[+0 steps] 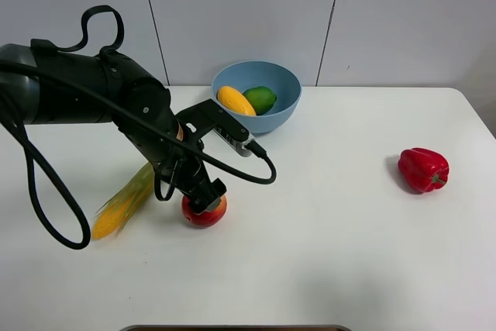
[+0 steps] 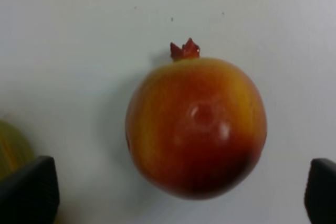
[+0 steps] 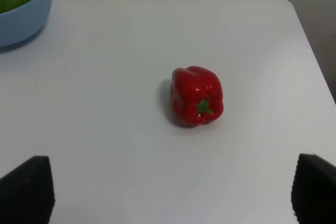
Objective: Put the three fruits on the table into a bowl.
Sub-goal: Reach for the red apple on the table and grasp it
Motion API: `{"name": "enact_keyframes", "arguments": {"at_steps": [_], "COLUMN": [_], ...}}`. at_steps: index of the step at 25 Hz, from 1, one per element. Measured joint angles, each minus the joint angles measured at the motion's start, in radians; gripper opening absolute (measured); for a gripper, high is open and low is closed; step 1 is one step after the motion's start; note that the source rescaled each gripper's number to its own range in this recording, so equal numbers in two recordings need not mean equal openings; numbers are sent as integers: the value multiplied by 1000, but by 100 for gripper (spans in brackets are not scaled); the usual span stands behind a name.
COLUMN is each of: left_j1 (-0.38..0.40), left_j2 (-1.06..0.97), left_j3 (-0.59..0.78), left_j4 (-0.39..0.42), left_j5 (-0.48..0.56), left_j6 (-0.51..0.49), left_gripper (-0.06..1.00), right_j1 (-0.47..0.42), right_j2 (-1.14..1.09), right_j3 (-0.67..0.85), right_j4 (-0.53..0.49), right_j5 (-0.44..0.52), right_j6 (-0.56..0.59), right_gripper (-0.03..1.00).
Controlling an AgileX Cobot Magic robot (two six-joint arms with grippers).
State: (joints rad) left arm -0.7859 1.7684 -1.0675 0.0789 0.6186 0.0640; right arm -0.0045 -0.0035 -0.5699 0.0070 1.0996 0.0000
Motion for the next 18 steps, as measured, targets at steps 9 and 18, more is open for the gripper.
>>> {"name": "enact_keyframes", "arguments": {"at_steps": [9,18], "left_j1": [0,0], "left_j2": [59,132], "left_j3": [0,0], "left_j4": [-3,-12], "left_j5": [-35,-72], "left_j6": [0,0], "left_gripper": [92,92], "right_j1": [0,0], "right_j2": [0,0], "right_j3": [0,0], "right_j4": [0,0], "right_j5": [0,0], "right_j6": [0,0], "right_gripper": [91,91]}}
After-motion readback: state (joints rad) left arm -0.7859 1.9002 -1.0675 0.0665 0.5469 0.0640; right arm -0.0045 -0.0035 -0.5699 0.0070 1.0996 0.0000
